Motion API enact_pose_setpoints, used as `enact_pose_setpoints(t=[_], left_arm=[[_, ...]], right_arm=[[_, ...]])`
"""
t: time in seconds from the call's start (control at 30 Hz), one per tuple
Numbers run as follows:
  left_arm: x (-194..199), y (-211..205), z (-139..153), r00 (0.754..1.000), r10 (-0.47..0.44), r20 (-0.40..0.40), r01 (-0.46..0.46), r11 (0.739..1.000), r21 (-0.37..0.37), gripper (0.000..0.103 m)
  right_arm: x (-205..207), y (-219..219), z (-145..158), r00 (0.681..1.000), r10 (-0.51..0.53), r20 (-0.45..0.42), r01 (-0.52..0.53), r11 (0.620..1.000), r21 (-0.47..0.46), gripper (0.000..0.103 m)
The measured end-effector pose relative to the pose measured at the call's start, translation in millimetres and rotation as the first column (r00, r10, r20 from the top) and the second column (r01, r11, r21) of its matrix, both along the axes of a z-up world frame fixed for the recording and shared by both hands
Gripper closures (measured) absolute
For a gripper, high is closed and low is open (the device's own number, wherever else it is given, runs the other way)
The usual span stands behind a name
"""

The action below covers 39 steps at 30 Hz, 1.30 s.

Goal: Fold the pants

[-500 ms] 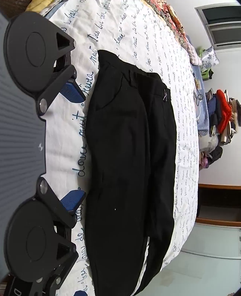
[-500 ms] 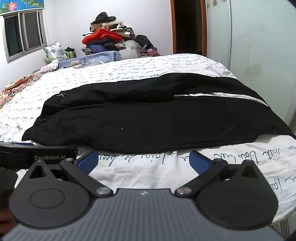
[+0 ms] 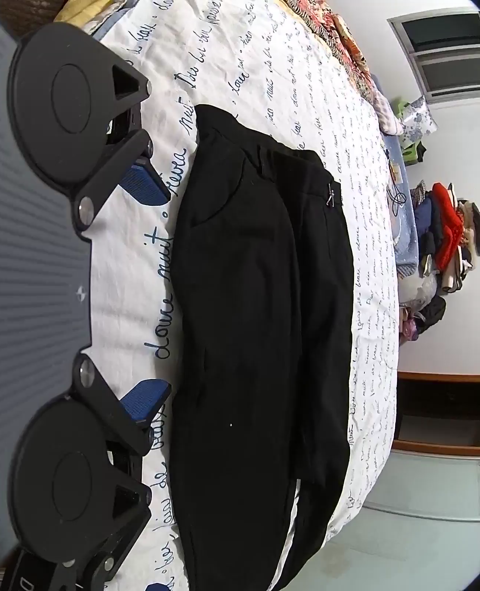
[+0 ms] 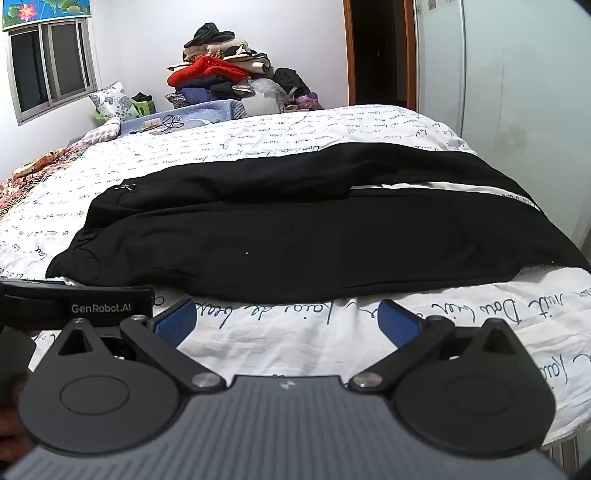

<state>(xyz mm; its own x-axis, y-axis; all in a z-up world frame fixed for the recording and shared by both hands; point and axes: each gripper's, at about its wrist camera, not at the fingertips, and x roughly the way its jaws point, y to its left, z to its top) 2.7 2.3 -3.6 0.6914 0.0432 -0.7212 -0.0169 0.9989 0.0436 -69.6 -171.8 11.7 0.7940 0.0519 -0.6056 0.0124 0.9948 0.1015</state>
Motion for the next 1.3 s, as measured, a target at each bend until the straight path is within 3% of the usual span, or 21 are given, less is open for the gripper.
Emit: enact_pose_setpoints(t=[0.5, 1.3], left_arm=[[4.8, -4.6, -0.3, 1.0, 0.008, -0.015, -0.007, 0.999, 0.036, 0.002], [5.2, -3.9, -0.4, 1.0, 0.008, -0.023, -0.007, 0.999, 0.035, 0.002]], right_arm=[[3.6, -2.5, -3.8, 1.0, 0.011, -0.008, -0.011, 1.0, 0.013, 0.0], [7.9, -1.6, -6.4, 0.999, 0.03, -0.019, -0.029, 0.999, 0.02, 0.0]])
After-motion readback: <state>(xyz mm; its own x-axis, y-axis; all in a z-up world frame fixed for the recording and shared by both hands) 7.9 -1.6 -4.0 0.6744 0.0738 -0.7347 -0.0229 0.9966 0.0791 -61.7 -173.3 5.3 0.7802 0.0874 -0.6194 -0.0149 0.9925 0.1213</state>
